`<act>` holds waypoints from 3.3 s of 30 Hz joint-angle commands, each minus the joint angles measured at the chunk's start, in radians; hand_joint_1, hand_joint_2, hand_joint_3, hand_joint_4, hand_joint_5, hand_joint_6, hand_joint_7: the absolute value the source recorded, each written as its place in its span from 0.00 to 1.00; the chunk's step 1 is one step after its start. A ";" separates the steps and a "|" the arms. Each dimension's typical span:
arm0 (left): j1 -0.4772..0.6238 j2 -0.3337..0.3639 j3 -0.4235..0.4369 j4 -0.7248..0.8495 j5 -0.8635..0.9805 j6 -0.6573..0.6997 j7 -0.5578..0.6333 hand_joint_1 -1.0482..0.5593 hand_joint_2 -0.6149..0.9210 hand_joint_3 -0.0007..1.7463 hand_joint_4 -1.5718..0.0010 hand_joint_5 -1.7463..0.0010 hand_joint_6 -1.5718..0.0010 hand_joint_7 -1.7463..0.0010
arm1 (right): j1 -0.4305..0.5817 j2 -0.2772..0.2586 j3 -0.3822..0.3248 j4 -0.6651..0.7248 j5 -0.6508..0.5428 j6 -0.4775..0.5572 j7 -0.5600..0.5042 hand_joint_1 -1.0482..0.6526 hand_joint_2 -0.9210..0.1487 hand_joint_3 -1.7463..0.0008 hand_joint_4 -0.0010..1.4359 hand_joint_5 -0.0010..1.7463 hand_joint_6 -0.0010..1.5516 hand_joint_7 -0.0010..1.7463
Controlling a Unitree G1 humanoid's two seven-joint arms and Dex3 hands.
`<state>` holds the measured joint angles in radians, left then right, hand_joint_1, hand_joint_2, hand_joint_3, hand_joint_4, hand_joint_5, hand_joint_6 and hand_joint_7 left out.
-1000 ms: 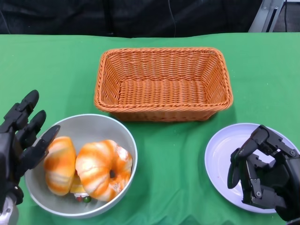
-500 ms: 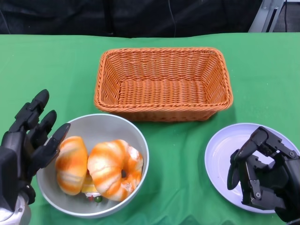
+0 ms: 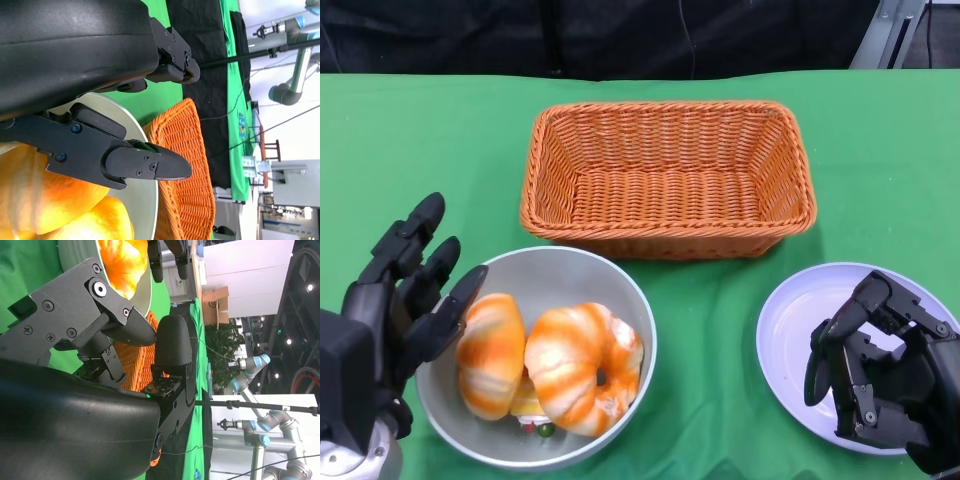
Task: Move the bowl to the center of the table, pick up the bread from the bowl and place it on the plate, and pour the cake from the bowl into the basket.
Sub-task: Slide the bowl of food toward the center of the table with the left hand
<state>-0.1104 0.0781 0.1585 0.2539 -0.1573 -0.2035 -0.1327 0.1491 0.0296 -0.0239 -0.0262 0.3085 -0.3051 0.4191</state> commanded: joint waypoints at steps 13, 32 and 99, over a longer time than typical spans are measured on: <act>0.041 -0.033 -0.021 -0.083 -0.024 0.060 -0.009 0.29 1.00 0.17 0.77 0.99 0.82 1.00 | 0.004 -0.018 0.000 -0.015 -0.008 -0.004 -0.009 0.54 0.37 0.26 0.56 1.00 0.39 0.96; 0.069 -0.049 -0.083 -0.144 -0.030 0.090 -0.042 0.26 1.00 0.16 0.76 1.00 0.82 1.00 | 0.001 -0.021 0.001 -0.015 0.001 0.006 -0.003 0.54 0.37 0.26 0.57 1.00 0.39 0.96; -0.032 0.012 0.055 0.236 -0.082 -0.453 -0.179 0.53 1.00 0.10 0.31 0.93 0.31 0.95 | -0.007 -0.010 -0.001 0.028 -0.002 -0.018 0.010 0.54 0.35 0.28 0.55 1.00 0.37 0.96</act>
<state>-0.1278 0.0670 0.1987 0.4551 -0.2338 -0.6203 -0.2956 0.1485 0.0305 -0.0197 -0.0045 0.3010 -0.3076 0.4290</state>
